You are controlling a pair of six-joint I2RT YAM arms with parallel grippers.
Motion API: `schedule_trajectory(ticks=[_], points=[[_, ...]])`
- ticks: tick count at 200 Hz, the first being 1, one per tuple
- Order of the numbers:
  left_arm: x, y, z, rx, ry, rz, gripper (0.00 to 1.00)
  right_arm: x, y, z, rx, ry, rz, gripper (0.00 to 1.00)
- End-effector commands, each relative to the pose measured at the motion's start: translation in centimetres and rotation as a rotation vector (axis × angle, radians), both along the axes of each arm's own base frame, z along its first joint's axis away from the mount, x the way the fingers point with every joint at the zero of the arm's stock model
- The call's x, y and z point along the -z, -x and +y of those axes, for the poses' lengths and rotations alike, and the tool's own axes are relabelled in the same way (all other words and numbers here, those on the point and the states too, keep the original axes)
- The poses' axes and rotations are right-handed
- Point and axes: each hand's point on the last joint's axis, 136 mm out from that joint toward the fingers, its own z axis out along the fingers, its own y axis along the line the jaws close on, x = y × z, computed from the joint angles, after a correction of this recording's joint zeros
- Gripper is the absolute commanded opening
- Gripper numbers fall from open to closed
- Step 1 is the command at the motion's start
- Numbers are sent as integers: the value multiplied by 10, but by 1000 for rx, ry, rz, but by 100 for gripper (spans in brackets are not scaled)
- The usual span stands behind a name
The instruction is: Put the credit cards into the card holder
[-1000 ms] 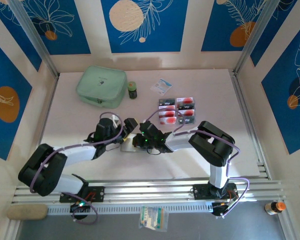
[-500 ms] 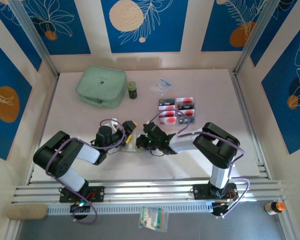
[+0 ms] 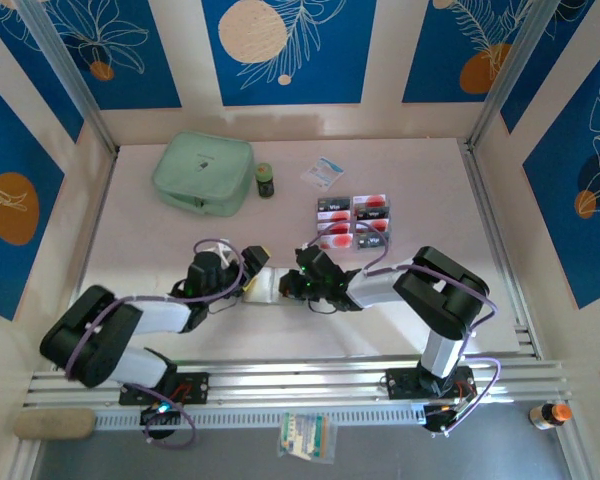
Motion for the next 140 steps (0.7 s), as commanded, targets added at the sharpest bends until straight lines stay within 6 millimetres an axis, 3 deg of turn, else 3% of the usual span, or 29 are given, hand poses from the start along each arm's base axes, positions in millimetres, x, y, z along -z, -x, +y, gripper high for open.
schedule_trajectory(ticks=[1, 31, 71, 106, 140], points=[[22, 14, 18, 47, -248, 63, 100, 33, 15, -32, 26, 129, 78, 0], [21, 18, 23, 104, -355, 63, 100, 32, 15, -31, 24, 122, 78, 0], [21, 20, 16, 201, -477, 33, 100, 31, 15, -29, 22, 117, 77, 0], [31, 24, 14, 316, -664, 38, 100, 28, 15, -28, 20, 112, 74, 0], [45, 28, 29, 344, -820, 79, 100, 24, 14, -29, 22, 112, 65, 0]])
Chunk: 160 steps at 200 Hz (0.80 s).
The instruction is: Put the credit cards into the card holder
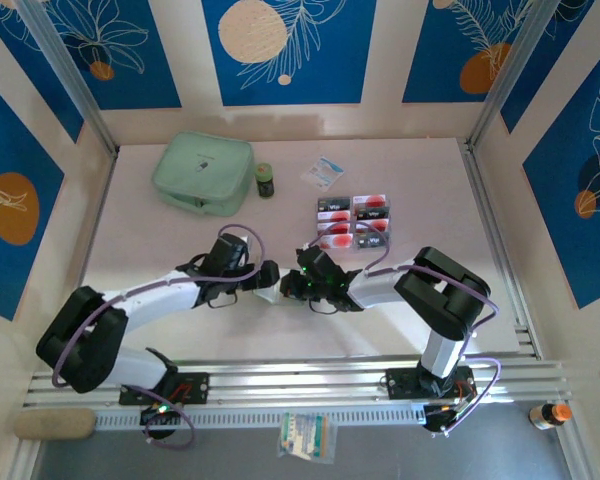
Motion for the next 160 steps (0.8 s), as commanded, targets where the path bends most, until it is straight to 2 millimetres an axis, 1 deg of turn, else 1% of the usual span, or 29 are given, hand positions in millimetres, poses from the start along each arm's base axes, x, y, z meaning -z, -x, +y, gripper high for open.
schedule_trajectory(ticks=[1, 43, 62, 77, 97, 109, 130, 138, 151, 160], points=[[17, 10, 24, 38, -195, 30, 100, 25, 13, -27, 21, 113, 67, 0], [23, 12, 48, 24, -336, 33, 100, 18, 13, -32, 27, 115, 61, 0], [26, 12, 53, 28, -368, 36, 100, 15, 12, -34, 28, 114, 61, 0], [28, 12, 53, 33, -375, 34, 100, 7, 9, -34, 22, 108, 52, 0], [29, 10, 54, 33, -384, 34, 100, -10, 2, -39, 10, 104, 25, 0], [29, 9, 53, 36, -384, 29, 100, -27, -5, -44, 5, 103, 2, 0], [28, 7, 53, 41, -390, 17, 100, -54, -23, -60, 4, 132, -39, 10], [27, 6, 52, 45, -391, 14, 100, -66, -31, -65, -5, 145, -59, 16], [27, 5, 51, 47, -391, 11, 100, -79, -42, -75, -17, 191, -84, 23], [26, 4, 50, 48, -387, 7, 100, -85, -50, -82, -22, 236, -101, 25]])
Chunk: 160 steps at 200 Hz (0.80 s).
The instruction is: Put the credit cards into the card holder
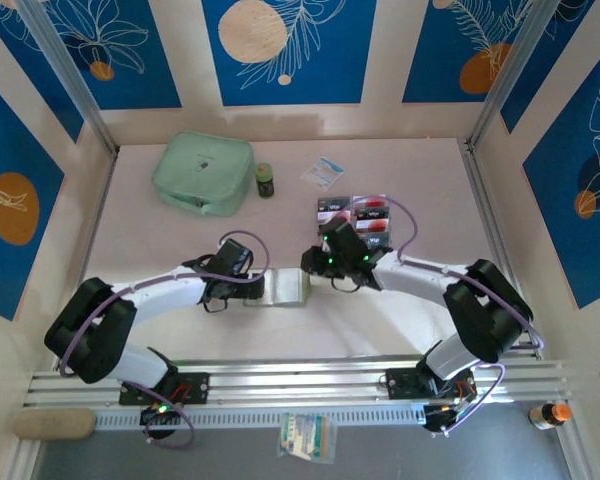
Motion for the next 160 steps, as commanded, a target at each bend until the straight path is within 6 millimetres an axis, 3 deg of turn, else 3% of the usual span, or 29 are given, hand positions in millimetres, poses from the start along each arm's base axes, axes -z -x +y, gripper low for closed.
schedule_trajectory(ticks=[1, 31, 50, 69, 82, 160], points=[[-3, -4, 0, 21, -37, -10, 100, -20, -8, -19, -74, 127, -33, 25], [-6, -7, -2, 26, -32, -18, 100, -23, -35, -43, -62, 321, -18, 30], [-10, -10, -4, 36, -38, -25, 100, -19, -39, -44, -158, 374, -5, 31], [-14, -12, -4, 48, -48, -35, 100, -22, -44, -45, -210, 393, -78, 56], [-17, -14, -4, 54, -53, -43, 100, -26, -48, -47, -229, 408, -121, 64], [-13, -13, -3, 59, -49, -50, 100, 2, -77, -68, -332, 608, -131, 55]])
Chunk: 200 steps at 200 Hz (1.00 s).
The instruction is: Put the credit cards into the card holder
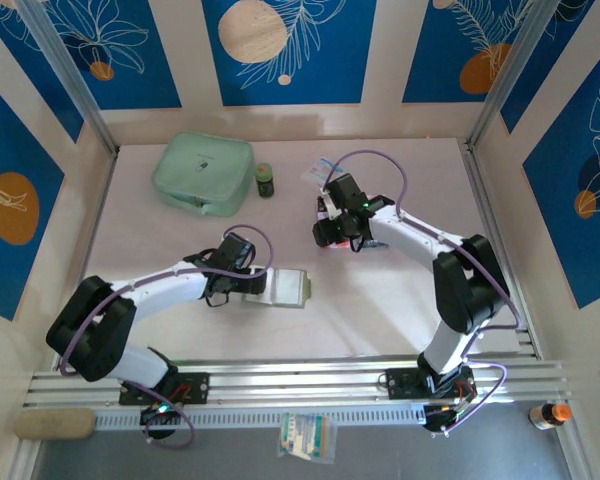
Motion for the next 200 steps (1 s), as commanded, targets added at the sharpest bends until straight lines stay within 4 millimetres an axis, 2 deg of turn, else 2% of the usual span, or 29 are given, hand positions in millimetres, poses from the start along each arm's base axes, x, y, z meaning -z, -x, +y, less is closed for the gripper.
schedule_trajectory(ticks=[1, 27, 73, 103, 128, 164, 200], points=[[0, 0, 2, 10, -24, -11, 100, 5, -9, -9, -38, 94, -21, 55], [-1, 0, 3, 8, -22, -13, 100, 3, -8, 2, -45, 49, 5, 49], [-4, -2, 0, 13, -15, -16, 100, 7, 17, 18, -65, 24, 49, 49], [-4, -3, -2, 13, -13, -14, 100, 17, 33, 22, -70, 10, 95, 49], [-5, -3, -2, 11, -11, -13, 100, 31, 39, 23, -66, 3, 136, 49], [-6, -3, -1, 11, -12, -15, 100, 45, 35, 29, -71, 7, 165, 48], [-8, -4, -2, 10, -10, -18, 100, 53, 20, 38, -85, 21, 181, 48]])
